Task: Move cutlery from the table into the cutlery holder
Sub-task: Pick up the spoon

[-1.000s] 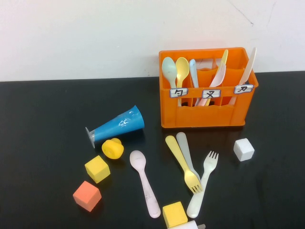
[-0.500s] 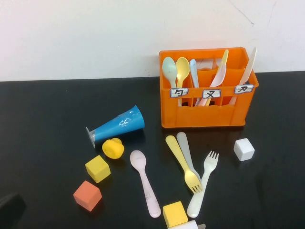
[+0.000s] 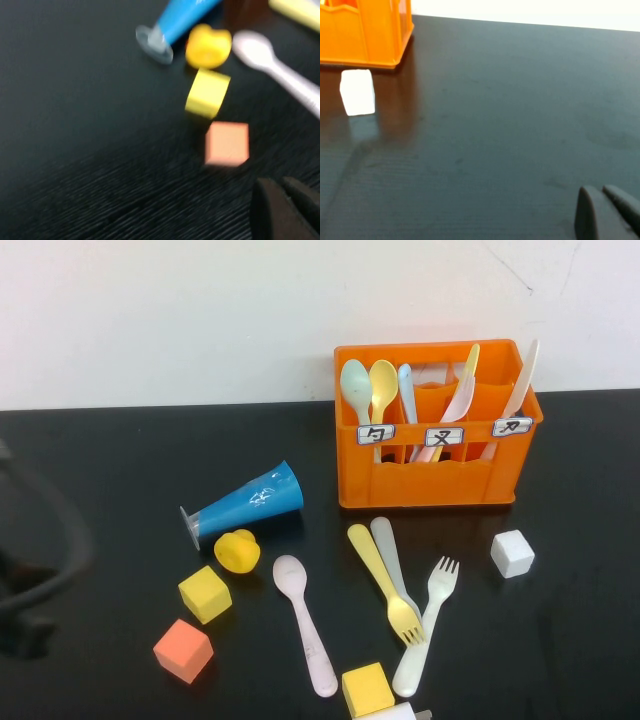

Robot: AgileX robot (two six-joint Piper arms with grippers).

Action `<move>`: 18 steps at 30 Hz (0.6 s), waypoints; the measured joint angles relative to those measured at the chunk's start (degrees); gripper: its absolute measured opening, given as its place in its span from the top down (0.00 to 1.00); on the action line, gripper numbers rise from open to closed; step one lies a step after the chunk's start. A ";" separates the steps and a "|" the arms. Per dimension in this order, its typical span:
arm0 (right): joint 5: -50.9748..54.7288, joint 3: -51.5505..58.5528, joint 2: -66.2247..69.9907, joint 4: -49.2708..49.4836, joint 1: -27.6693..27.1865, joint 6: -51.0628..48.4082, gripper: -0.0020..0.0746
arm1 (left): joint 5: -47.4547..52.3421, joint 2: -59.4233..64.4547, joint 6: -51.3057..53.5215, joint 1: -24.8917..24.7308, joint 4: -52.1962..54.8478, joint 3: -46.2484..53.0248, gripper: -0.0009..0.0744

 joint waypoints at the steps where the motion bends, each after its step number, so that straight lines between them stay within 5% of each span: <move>1: 0.00 0.00 0.00 0.00 0.00 0.00 0.98 | 0.22 2.16 -1.03 -2.17 2.87 -1.19 0.99; 9: 0.12 0.00 0.00 -0.09 0.00 0.00 0.98 | 1.24 21.99 -12.75 -25.80 19.71 -7.11 0.99; 18: 0.12 0.00 0.00 -0.09 0.00 0.00 0.98 | 0.43 44.74 -27.97 -31.16 19.26 -20.55 0.91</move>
